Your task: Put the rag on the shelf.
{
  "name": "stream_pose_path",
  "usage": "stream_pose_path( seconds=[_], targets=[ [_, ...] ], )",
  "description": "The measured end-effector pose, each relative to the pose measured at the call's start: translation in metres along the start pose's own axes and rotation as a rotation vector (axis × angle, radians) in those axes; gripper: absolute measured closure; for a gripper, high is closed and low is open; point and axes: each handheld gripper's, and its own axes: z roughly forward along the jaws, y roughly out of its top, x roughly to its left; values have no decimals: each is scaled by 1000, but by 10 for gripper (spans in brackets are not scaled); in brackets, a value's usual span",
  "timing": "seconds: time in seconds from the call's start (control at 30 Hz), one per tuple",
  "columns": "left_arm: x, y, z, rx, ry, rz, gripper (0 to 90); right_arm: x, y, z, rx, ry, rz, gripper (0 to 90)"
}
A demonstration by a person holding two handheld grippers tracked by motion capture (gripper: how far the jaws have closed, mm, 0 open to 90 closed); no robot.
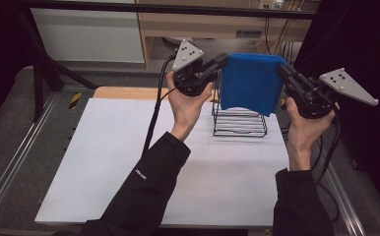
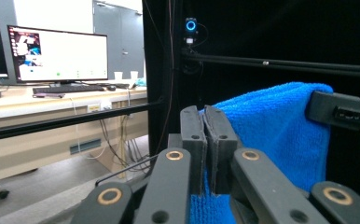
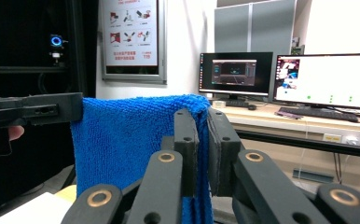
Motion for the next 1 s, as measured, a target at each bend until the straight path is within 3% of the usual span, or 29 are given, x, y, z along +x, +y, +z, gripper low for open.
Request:
stream_pose_path(
  seconds=[0.5, 0.8, 1.0],
  targets=[
    [6, 27, 30, -25, 7, 10, 874, -22, 23, 16, -25, -13, 0, 844],
    [17, 30, 43, -28, 2, -13, 873, -33, 27, 33, -16, -21, -12, 844],
    [25, 32, 54, -18, 17, -8, 873, -42, 27, 49, -5, -24, 1, 844]
  ],
)
